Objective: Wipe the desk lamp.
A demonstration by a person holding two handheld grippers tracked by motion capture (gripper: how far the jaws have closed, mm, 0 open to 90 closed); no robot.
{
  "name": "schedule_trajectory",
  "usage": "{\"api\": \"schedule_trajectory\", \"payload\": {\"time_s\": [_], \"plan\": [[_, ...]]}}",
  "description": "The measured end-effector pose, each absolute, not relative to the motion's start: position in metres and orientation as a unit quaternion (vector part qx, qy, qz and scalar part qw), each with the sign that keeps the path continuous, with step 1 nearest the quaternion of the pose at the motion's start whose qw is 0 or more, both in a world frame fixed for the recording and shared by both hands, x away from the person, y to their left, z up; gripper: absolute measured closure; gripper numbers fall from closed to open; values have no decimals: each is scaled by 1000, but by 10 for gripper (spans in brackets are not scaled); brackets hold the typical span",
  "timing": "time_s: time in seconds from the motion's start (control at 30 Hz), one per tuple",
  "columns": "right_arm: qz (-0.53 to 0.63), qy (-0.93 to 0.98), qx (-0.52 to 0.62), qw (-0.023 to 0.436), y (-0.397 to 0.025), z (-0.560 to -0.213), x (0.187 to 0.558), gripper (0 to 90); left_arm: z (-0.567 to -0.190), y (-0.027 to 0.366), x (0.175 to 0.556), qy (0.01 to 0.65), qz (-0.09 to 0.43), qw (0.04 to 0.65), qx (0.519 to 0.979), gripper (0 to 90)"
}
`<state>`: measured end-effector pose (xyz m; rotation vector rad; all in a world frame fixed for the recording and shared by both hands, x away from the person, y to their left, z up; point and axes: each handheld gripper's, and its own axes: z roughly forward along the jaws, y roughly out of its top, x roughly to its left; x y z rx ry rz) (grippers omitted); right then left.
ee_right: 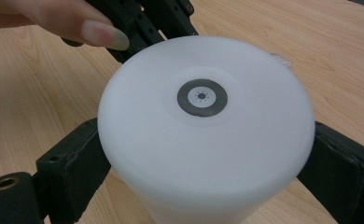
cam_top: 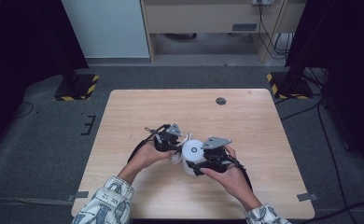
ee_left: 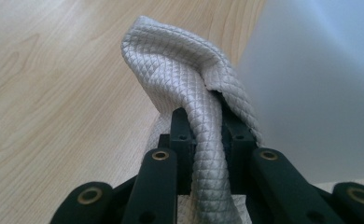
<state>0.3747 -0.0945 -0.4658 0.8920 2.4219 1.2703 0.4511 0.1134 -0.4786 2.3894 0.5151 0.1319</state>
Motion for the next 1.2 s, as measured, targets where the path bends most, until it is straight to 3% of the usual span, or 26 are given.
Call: {"api": "schedule_trajectory", "payload": {"time_s": [0.2,0.77,1.2], "plan": [[438,835,307,133,-95,-466,375,90,-488,110,451,194,52,316,927,773],[440,833,308,132,-95,-466,375,90,-465,139,430,201,54,352,912,772],[439,834,307,133,-95,-466,375,91,-467,141,391,196,45,352,914,771]]}}
